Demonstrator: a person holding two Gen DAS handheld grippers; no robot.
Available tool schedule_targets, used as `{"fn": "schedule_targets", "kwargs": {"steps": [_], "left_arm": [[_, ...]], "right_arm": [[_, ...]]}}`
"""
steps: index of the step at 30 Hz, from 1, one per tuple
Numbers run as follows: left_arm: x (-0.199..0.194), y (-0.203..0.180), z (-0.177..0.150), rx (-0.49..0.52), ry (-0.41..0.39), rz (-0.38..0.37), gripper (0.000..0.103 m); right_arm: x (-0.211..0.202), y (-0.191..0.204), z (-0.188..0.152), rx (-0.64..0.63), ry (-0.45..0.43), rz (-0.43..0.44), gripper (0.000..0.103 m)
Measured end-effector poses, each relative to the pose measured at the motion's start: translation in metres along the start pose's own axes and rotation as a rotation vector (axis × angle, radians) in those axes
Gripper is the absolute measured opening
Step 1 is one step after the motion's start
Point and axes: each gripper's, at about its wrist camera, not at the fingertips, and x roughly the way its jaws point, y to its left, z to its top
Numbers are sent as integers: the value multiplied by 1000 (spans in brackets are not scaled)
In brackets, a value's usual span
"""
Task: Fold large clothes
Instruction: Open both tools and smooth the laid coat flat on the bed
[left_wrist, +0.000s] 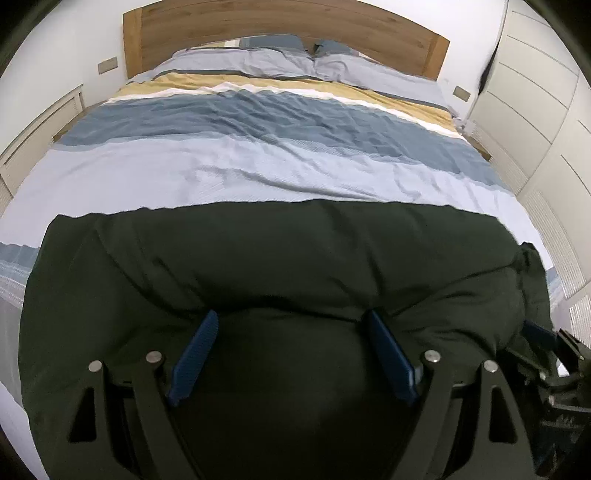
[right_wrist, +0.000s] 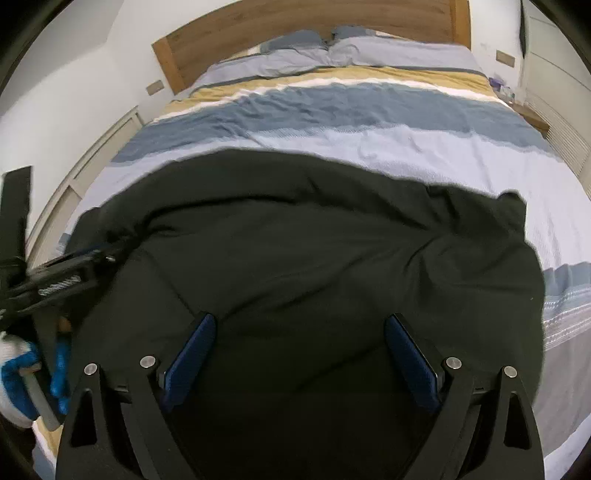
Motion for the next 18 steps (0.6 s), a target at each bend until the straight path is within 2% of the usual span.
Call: {"fn": "schedule_targets", "kwargs": {"steps": [6,11,15,18], "left_arm": [[-4,10,-6,13,5,52,84],[-33,15,-19,18,-43,55,83],[-52,16,-32,26,-65,53,83],[-59,17,-42,24,-63,48,83]], "right_arm": [[15,-23,6,51,24,-45,93],[-1,-24,14,50,-9,-94,93],[-32,1,13,1,-75,-35,93],[-45,23,3,-51,-87,1,93]]}}
